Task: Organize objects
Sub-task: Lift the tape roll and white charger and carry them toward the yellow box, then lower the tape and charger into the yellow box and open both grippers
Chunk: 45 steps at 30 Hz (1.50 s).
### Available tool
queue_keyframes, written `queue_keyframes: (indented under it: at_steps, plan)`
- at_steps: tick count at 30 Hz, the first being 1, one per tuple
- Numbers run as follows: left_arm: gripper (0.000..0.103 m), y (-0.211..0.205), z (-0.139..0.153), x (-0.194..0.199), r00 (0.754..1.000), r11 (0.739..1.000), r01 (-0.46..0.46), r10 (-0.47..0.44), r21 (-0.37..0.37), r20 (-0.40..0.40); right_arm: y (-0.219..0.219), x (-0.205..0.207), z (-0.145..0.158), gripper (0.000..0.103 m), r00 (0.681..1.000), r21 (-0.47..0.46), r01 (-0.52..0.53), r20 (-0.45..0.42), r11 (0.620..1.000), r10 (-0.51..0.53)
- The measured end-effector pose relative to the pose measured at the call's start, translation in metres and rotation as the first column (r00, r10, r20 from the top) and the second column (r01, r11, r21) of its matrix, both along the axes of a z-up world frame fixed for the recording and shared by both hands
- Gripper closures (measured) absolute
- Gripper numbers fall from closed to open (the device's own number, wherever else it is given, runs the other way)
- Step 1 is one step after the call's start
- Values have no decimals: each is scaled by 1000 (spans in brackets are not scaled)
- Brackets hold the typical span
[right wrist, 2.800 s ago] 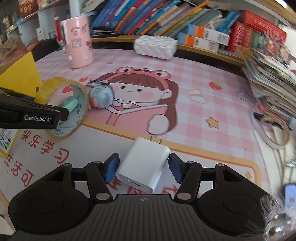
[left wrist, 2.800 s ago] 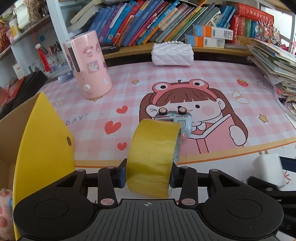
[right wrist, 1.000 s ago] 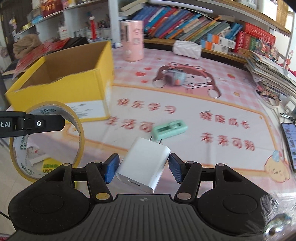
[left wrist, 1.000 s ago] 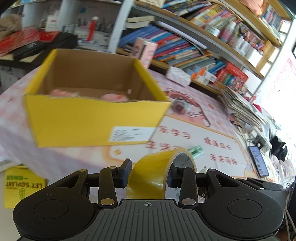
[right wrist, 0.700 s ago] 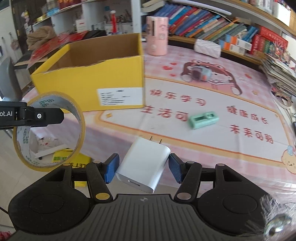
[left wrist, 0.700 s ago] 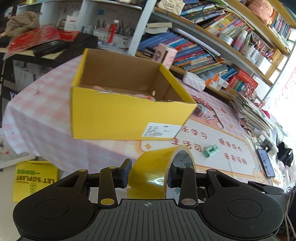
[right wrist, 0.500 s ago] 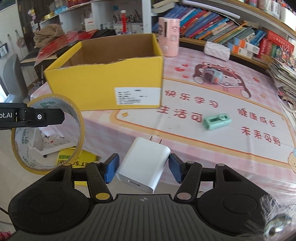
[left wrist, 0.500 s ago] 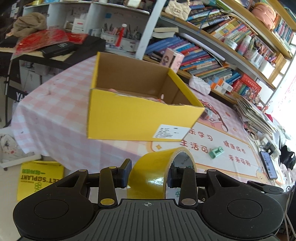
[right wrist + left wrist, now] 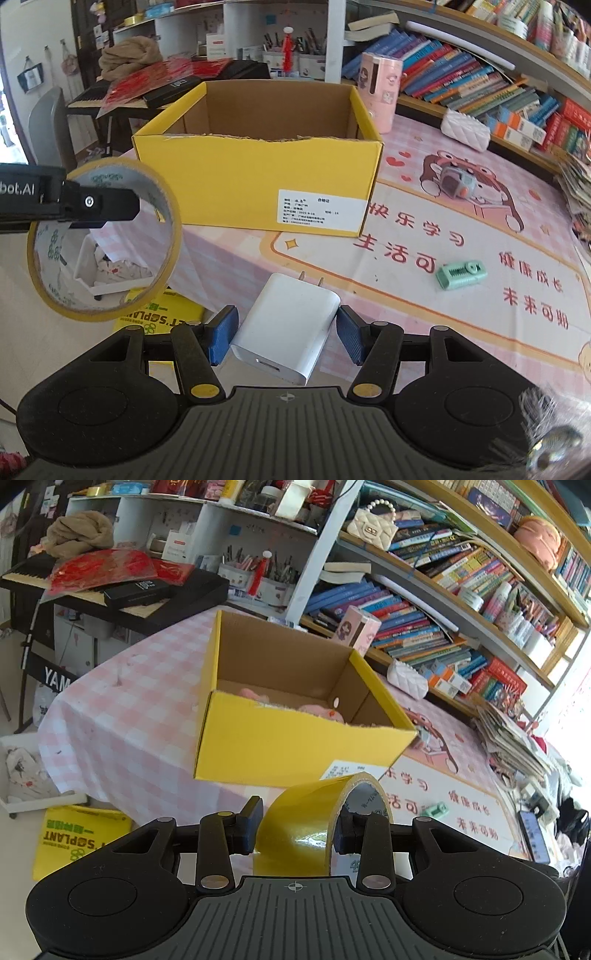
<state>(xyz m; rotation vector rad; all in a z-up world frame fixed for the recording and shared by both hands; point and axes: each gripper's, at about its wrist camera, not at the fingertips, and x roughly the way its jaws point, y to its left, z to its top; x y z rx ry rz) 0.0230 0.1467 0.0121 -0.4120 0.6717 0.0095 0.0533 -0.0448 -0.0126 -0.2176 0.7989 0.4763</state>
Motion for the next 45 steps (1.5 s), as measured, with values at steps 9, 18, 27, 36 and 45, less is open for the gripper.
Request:
queue_keyframes:
  at_steps: [9,18,27,36,45]
  plan:
    - [68,6,28,26,993,997,-65,62,29,96,8,30,20,47,990,60,-75,123,995,67]
    - [68,20,46,87,975,990,-141,137,7,177,18,97,67,47,948,130,-167,293,977,122]
    - [68,26,29,145,967,971,-232,223,66,123,50,162,43,47,944,-2,-261,210,965,256]
    - [68,18,1,184,973,961,-229,230,154,11,81,198,11,46,930,-98,-351,83,931,359]
    - [68,10,-10,211,975,953,-200,216,226,-44,91,214,1,46,908,-132,-414,9,901,419]
